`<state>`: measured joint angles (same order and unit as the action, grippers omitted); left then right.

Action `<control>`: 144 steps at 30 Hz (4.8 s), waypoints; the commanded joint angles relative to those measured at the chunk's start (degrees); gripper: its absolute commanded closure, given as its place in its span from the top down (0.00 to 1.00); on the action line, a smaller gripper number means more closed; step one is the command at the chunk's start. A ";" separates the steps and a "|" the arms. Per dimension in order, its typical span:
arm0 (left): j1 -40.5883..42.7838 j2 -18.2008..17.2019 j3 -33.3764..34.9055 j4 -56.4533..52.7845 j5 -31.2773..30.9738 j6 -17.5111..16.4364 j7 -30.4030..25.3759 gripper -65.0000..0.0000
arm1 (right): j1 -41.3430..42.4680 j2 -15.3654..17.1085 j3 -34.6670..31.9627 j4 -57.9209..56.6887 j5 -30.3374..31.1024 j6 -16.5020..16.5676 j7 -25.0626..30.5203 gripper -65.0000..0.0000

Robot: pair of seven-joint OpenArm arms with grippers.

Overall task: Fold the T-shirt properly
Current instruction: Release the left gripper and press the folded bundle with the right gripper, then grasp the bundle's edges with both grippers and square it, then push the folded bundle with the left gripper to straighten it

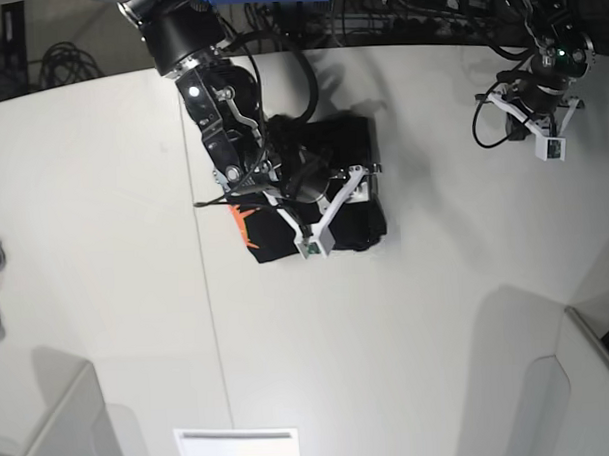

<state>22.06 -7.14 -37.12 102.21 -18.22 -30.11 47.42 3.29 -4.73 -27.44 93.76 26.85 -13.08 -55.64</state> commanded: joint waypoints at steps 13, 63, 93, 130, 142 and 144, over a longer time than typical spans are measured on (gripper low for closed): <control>-0.13 -0.73 -0.72 0.86 -0.55 -0.44 -0.96 0.00 | 2.12 -0.15 -9.79 6.68 0.89 0.03 0.74 0.63; -14.02 10.78 32.51 -7.14 5.25 10.02 -4.03 0.00 | 10.56 12.69 2.78 -12.57 0.89 -5.07 16.82 0.00; -13.58 9.73 13.70 -4.50 -22.79 8.17 11.79 0.92 | -4.04 20.51 8.32 16.09 0.89 -4.98 10.76 0.00; -36.09 -16.73 64.86 -23.05 -22.44 13.18 7.66 0.00 | -15.38 21.13 15.44 16.18 0.89 -4.98 15.59 0.00; -54.72 -20.60 98.97 -23.05 -12.42 12.04 6.16 0.00 | -24.08 20.60 24.94 16.35 0.89 -5.07 15.68 0.00; -54.81 -20.51 102.05 -22.26 -5.56 7.91 2.21 0.00 | -25.22 19.55 25.90 16.35 0.97 -5.16 15.68 0.00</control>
<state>-33.10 -27.16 64.47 80.53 -25.43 -22.98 46.46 -22.02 14.50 -1.72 109.03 27.99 -18.24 -40.84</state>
